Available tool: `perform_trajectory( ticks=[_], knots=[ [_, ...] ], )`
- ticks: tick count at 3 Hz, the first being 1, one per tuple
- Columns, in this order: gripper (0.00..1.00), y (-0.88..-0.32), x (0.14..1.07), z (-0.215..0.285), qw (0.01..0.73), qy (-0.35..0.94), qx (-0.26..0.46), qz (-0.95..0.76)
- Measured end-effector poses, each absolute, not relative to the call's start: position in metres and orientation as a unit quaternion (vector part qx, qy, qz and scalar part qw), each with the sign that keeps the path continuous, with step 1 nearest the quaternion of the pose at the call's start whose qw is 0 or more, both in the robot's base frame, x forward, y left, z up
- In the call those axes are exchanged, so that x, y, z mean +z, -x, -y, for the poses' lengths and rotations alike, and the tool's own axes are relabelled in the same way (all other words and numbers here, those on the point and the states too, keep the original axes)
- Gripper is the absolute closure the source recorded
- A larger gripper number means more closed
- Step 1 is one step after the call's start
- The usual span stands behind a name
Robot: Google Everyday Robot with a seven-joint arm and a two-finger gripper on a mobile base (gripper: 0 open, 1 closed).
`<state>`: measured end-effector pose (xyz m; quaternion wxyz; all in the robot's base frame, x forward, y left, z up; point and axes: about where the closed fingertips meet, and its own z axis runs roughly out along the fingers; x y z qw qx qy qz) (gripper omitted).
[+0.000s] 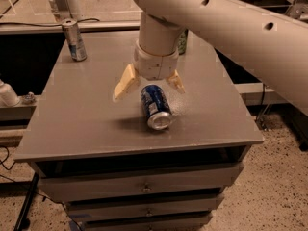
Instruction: Place pepsi can upright
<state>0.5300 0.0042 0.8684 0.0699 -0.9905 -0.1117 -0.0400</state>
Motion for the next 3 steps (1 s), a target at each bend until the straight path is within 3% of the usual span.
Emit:
perform_trajectory(
  ticks=[1, 2, 3],
  knots=[
    [0.00, -0.538, 0.858, 0.001, 0.061, 0.990, -0.036, 0.119],
    [0.16, -0.539, 0.848, 0.003, 0.057, 0.989, -0.028, 0.132],
    [0.40, -0.538, 0.839, 0.006, 0.058, 0.988, -0.022, 0.139]
  ],
)
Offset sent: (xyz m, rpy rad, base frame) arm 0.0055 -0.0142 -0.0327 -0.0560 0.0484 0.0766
